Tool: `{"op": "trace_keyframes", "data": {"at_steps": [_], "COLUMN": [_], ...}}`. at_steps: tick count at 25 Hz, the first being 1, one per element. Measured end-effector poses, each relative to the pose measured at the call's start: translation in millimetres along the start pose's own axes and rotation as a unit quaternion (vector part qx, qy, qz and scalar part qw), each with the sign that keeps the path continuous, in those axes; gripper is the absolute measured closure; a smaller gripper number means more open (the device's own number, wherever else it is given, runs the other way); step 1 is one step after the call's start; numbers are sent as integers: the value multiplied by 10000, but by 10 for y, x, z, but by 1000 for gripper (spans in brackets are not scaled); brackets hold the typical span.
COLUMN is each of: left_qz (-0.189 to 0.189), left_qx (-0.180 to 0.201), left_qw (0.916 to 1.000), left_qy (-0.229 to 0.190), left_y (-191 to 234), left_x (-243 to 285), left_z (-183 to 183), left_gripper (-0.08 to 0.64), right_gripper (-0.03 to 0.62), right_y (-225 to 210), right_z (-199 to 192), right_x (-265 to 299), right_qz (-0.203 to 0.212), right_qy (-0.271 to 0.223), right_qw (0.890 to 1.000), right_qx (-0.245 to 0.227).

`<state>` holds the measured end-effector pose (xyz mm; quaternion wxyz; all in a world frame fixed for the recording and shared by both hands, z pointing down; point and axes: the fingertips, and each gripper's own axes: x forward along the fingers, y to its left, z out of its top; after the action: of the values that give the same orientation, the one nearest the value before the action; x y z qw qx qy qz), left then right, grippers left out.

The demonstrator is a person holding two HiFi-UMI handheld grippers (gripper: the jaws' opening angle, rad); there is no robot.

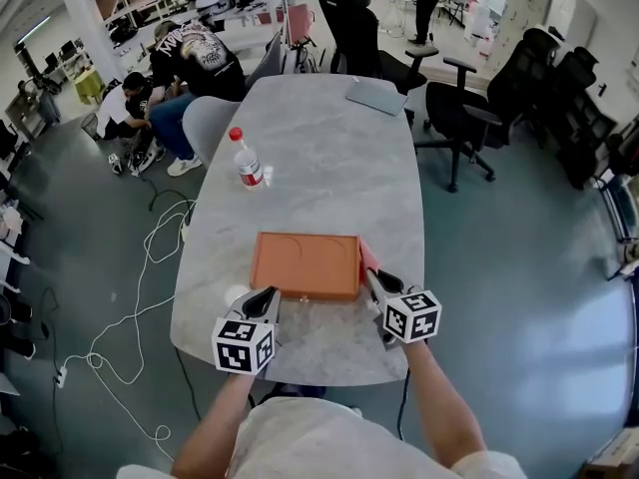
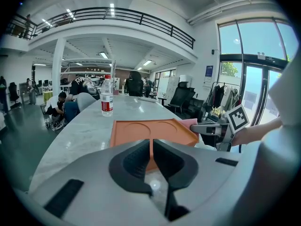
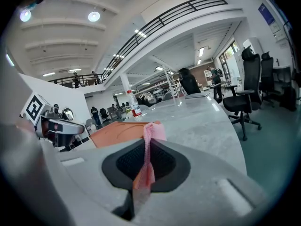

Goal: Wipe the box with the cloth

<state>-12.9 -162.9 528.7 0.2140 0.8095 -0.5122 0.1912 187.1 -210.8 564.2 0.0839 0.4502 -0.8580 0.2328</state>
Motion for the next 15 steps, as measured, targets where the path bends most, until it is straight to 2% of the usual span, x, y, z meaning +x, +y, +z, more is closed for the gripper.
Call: {"op": "trace_keyframes", "data": {"at_steps": [15], "left_qz": [42], "left_qx": [-31], "left_qw": [10000], "left_qy": [-55], "left_y": [-161], "left_x": [-205], "left_z": [-99], "left_gripper": [534], "right_gripper": [577], "right_y": [220], "right_z": [-136], "right_x": [-261], "right_qz": [132], "right_qy": [74], "right_qw": [9998], "right_qx": [-87]}}
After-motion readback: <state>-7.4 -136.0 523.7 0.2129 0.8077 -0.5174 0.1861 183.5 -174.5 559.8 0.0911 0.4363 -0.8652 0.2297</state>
